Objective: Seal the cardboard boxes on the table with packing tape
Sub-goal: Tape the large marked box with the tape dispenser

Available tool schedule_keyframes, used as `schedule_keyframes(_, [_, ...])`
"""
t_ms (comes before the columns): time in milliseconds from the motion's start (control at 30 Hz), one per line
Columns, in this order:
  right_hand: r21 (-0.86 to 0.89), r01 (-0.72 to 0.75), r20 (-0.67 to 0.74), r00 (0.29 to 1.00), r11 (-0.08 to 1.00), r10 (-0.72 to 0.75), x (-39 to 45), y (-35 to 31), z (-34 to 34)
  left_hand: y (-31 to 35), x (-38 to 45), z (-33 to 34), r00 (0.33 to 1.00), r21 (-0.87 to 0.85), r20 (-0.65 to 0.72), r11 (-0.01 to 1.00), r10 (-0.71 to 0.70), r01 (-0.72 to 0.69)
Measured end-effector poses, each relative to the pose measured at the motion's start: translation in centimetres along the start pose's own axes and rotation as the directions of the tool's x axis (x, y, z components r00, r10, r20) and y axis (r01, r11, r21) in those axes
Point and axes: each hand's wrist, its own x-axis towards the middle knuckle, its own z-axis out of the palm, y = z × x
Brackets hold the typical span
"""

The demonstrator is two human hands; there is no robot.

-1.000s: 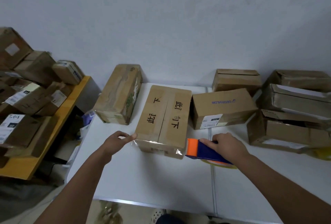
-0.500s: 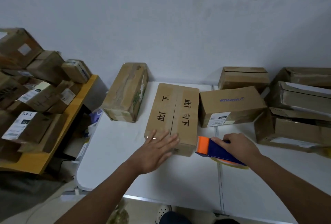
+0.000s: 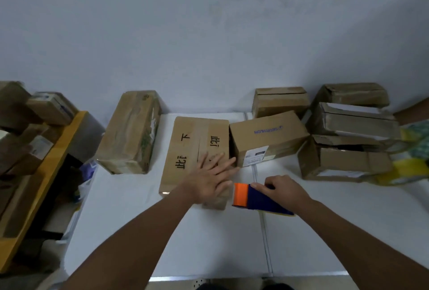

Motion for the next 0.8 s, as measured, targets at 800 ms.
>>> schedule_keyframes(800, [0.103, -0.147, 0.191, 0.974, 0.984, 0.126, -1.1, 3.6, -0.4, -0.5, -0.4, 0.9, 0.995, 0.003, -0.099, 1.0, 0.009, -0.008])
